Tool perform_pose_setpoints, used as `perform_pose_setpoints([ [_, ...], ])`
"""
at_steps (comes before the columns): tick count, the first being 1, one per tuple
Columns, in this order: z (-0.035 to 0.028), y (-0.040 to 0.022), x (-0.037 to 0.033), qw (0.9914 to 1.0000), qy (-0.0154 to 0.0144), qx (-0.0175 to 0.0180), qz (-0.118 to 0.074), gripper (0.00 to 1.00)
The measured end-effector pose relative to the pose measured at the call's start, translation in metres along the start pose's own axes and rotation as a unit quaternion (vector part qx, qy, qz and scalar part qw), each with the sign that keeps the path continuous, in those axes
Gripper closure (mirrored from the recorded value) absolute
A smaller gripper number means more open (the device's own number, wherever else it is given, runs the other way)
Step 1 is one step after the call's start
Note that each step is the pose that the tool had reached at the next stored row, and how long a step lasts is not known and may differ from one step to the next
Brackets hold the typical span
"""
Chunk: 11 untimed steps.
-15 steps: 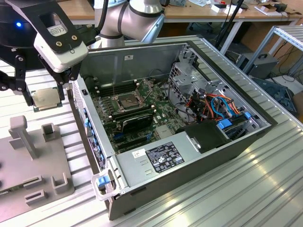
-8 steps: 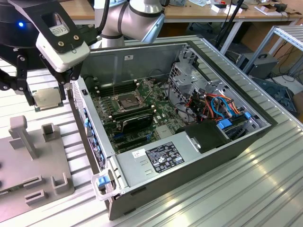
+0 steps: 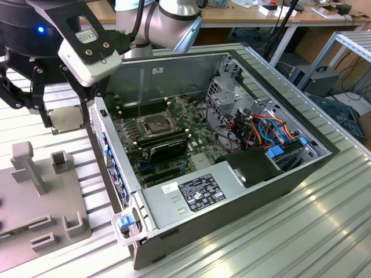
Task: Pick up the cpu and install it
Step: 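Pick up the cpu and move it towards the insertion slot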
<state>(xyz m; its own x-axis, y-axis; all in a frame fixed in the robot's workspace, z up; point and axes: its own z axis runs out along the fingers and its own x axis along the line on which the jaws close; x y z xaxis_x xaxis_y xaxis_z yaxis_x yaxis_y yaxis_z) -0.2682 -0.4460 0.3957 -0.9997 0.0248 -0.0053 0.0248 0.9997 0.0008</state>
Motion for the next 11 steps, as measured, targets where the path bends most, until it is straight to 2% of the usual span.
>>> perform_pose_setpoints([
  [11, 0.0001, 0.0005, -0.0186, 1.0, 0.0, 0.0, 0.0, 0.46],
])
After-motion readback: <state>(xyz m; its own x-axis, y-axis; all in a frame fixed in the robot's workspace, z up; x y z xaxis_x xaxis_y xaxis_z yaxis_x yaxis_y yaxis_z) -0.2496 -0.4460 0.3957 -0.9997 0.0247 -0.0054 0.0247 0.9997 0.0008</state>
